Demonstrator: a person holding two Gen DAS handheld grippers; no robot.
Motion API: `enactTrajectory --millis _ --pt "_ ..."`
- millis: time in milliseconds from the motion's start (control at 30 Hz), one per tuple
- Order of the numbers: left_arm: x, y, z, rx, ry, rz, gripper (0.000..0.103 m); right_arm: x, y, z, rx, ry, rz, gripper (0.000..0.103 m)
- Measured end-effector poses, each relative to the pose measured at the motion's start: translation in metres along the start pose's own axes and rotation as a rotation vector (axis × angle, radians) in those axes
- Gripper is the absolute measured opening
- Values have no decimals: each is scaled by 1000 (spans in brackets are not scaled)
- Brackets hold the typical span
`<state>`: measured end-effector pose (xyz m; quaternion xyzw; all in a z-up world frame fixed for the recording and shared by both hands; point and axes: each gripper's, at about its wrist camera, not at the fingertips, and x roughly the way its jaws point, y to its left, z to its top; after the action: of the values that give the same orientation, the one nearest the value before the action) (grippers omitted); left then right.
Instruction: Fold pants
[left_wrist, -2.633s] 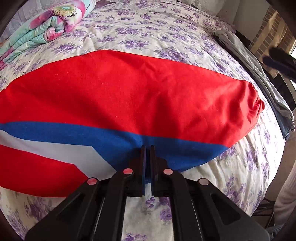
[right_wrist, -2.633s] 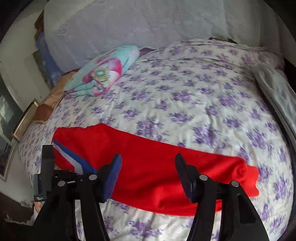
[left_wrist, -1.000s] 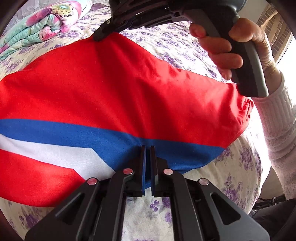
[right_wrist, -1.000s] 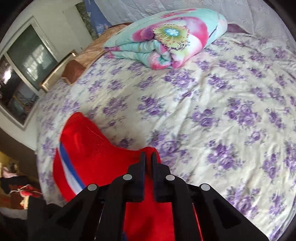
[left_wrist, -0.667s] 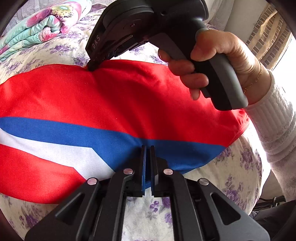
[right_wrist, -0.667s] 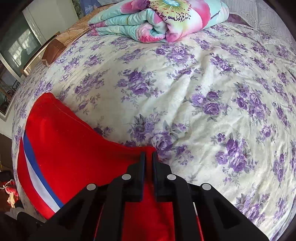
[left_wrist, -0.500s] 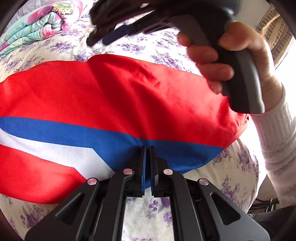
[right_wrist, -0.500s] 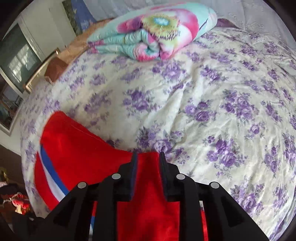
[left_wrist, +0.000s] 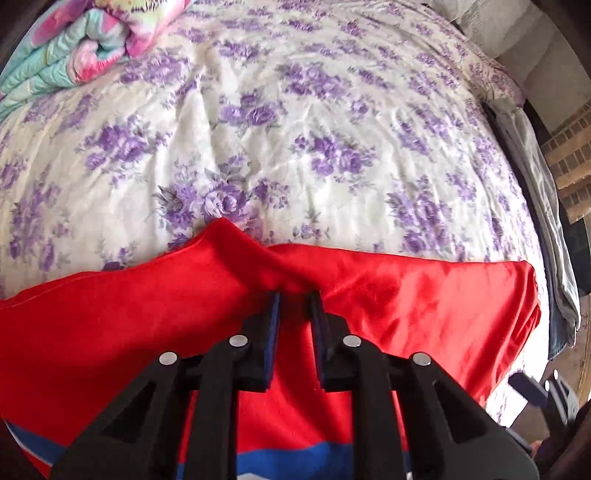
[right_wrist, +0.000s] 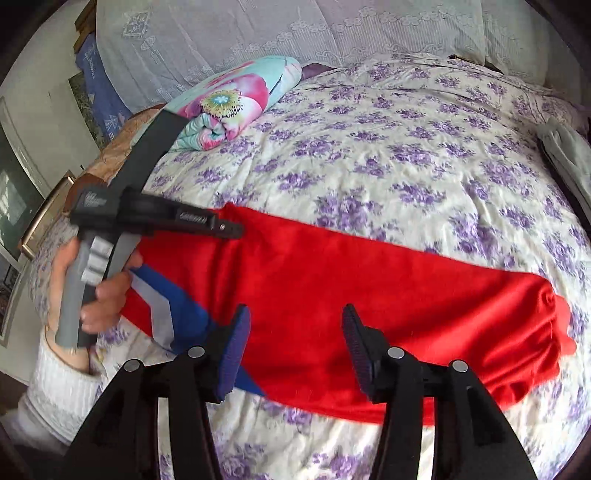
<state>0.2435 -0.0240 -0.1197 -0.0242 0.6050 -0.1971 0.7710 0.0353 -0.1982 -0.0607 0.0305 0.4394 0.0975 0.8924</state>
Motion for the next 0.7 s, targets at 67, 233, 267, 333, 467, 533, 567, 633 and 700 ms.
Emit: enactTrajectory --millis 67,233,267,333,467,533,567,633,700 --pt "-5 -3 -6 27 -30 2 15 1 4 -11 12 -6 -35 13" --pt "-2 -2 -7 50 -53 5 16 19 10 -9 51 55 35 13" --pt "-3 -2 -7 53 -57 2 16 27 12 -10 49 85 21 13" --pt "-2 -1 -7 59 -62 -6 16 49 13 -19 68 176 -6 14" --pt "-3 1 -7 68 -60 -22 16 52 21 -29 51 136 -51 13" --pt "-3 1 -7 74 -64 -23 16 49 22 -28 56 129 -40 16" --pt "-3 0 -8 80 -70 -20 16 44 18 -27 74 129 -13 22" --pt "-4 -2 -12 91 -84 -7 16 26 -1 -22 150 111 63 55" --pt "-4 -5 -15 100 -98 12 16 -2 -37 -21 282 31 83 75"
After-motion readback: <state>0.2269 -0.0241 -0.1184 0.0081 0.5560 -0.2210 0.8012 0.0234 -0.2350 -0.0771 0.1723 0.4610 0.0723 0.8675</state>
